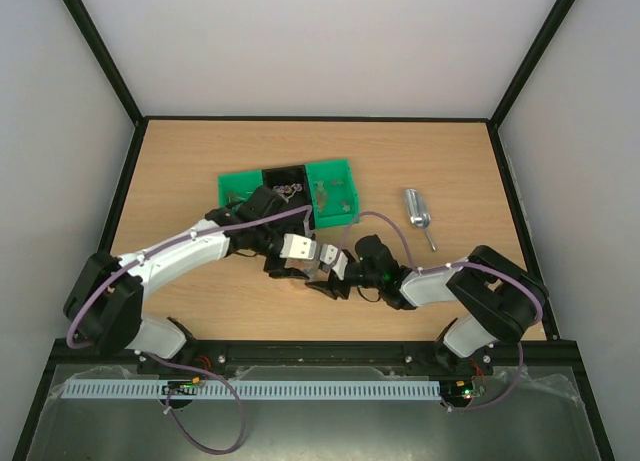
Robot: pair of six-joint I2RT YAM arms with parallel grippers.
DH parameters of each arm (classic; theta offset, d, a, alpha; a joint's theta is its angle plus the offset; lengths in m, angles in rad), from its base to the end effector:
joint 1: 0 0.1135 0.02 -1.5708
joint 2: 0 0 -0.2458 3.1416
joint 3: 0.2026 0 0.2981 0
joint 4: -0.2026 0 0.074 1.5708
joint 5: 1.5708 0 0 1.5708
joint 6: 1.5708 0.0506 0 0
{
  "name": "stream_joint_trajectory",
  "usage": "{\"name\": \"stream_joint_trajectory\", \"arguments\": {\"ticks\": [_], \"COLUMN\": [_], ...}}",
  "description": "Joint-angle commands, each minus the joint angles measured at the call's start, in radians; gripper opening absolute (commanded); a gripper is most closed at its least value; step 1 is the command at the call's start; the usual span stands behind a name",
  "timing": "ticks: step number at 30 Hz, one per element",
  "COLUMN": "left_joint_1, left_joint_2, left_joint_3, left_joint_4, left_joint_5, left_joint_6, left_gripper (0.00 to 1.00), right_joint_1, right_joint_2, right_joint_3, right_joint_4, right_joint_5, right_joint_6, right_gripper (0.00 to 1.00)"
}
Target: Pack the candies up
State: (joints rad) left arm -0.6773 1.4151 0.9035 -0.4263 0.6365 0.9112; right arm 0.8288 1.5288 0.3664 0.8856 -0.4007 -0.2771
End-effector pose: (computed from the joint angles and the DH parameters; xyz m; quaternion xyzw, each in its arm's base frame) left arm 0.2412 -0.2326 0.1732 0.7121 0.5631 -0.2609 0.3282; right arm 0.1859 0.2320 0.0820 -0.5128 0.6024 0.3137 0.5252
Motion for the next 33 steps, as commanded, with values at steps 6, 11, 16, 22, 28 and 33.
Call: {"name": "stream_joint_trajectory", "arguments": {"ticks": [6, 11, 16, 22, 28, 33], "left_joint_1": [-0.006, 0.011, 0.012, 0.011, -0.008, -0.015], "left_joint_2": [0.062, -0.026, -0.108, -0.155, -0.152, -0.148], "left_joint_3": [0.024, -0.103, -0.213, -0.282, -0.297, -0.293], "left_joint_4": [-0.175, 0.104, 0.351, 0.552, 0.614, 0.621], "left_joint_5": [0.138, 0.105, 0.017, -0.117, -0.15, -0.137], "left_joint_6": [0.148, -0.155, -0.433, -0.678, -0.777, -0.788], "left_gripper": [0.5, 0.51, 0.51, 0.51, 0.49, 0.49], "right_joint_1": [0.009, 0.009, 0.009, 0.01, 0.01, 0.011], "right_joint_2": [0.001, 0.005, 0.016, 0.028, 0.06, 0.082], "right_joint_3": [0.002, 0.006, 0.007, -0.013, 0.002, 0.016], "right_joint_4": [-0.052, -0.001, 0.042, 0.055, 0.088, 0.096], "right_joint_5": [-0.056, -0.031, -0.009, -0.01, 0.045, 0.098], "right_joint_6": [-0.013, 0.043, 0.097, 0.111, 0.137, 0.165], "right_gripper": [0.77, 0.98, 0.97, 0.95, 0.91, 0.78]}}
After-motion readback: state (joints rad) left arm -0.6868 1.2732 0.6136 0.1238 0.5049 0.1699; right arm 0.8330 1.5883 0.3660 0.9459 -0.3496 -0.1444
